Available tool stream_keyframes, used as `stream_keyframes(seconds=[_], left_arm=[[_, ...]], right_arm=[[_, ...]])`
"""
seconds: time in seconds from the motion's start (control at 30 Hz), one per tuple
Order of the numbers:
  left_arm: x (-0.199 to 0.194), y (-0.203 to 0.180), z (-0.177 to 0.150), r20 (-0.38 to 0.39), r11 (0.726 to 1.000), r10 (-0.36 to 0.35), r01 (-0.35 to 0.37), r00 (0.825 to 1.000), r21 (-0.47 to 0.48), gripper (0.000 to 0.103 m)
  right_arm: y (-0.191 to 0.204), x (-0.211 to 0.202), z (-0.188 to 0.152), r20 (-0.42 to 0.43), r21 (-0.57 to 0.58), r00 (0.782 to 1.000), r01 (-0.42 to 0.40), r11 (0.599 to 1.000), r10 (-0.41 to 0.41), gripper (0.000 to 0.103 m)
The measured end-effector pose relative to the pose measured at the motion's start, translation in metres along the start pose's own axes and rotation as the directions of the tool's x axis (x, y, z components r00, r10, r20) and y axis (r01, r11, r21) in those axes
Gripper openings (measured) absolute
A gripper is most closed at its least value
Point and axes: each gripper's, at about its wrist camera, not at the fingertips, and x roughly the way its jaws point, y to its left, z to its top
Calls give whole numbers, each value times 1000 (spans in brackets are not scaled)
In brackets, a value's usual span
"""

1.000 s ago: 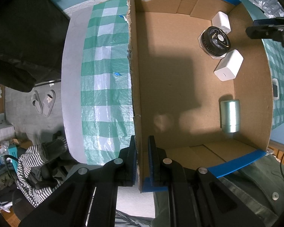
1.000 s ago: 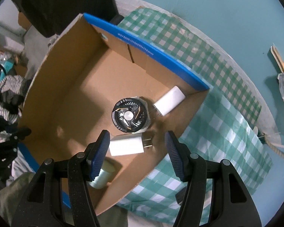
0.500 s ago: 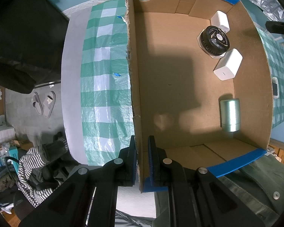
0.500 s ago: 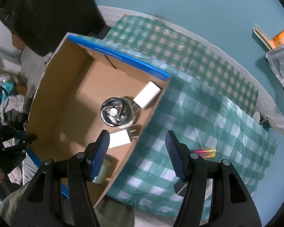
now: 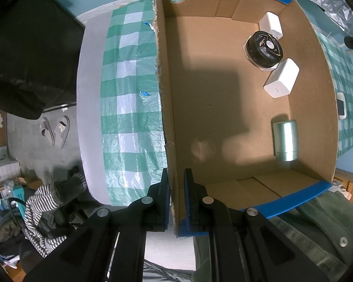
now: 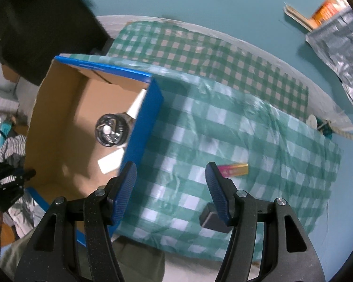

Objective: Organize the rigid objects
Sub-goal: 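Move the right gripper to the SANY lighter and grasp it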

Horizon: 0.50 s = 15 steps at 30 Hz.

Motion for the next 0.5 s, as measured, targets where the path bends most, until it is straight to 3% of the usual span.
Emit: stream_keyframes(seconds=[0.27,0.5], left_arm=[[0,0,-1,3,1000,-1,1,1000,6,11],[0,1,-1,2,1000,-5,5,1000,5,11]], right_arm=[[-49,11,-12,-35,164,999,4,986,2,67],[-101,46,-24,-82,423,993,-42,905,84,67]])
